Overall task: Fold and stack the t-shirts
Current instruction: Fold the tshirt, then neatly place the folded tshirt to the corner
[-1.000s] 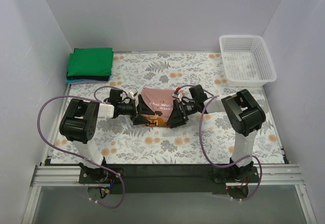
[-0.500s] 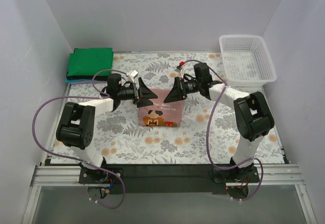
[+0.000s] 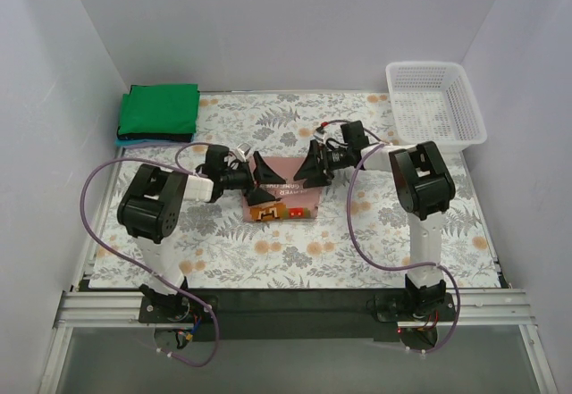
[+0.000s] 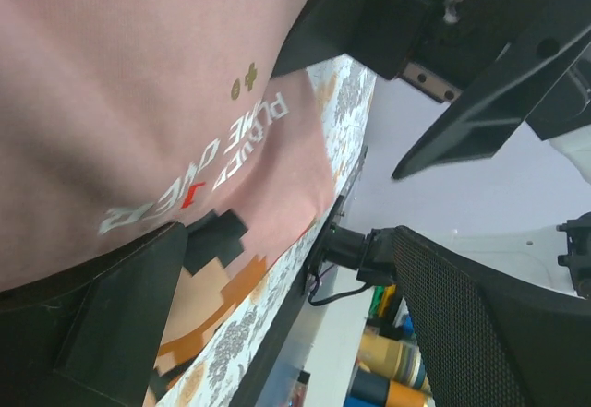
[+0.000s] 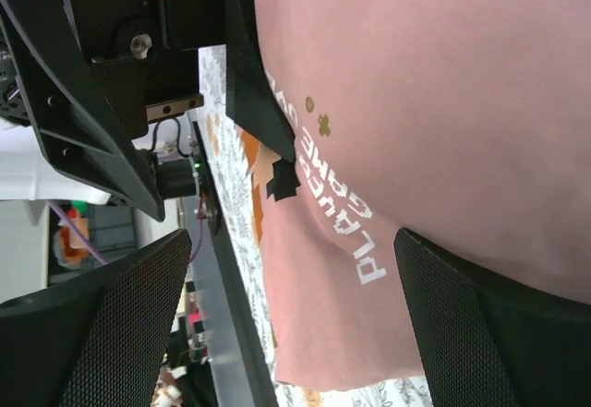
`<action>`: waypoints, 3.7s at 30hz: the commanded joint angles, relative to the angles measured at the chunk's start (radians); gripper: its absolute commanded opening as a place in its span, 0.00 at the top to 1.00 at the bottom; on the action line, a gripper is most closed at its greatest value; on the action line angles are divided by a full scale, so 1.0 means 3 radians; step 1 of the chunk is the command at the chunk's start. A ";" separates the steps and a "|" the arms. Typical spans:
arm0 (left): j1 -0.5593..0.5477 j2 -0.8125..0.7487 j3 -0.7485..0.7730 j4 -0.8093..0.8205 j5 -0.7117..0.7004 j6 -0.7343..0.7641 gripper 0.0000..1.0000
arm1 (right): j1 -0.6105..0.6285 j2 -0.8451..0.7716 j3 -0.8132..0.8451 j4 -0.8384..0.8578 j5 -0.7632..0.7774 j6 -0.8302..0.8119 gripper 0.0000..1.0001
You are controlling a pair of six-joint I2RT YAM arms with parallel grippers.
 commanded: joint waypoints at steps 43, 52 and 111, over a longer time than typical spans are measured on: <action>0.2185 -0.2026 0.0313 -0.2713 -0.0783 0.1265 0.05 | 0.2560 -0.0263 0.1299 -0.1891 0.3578 -0.2684 0.46; 0.2190 -0.2073 0.0201 -0.2637 -0.0778 0.1219 0.05 | 0.2657 -0.0002 0.1392 -0.1876 0.3656 -0.2699 0.51; 0.0452 -0.0692 -0.0393 -0.0683 -0.1902 -0.0311 0.27 | 0.2268 -0.0048 0.2051 -0.1733 0.3278 -0.2275 0.99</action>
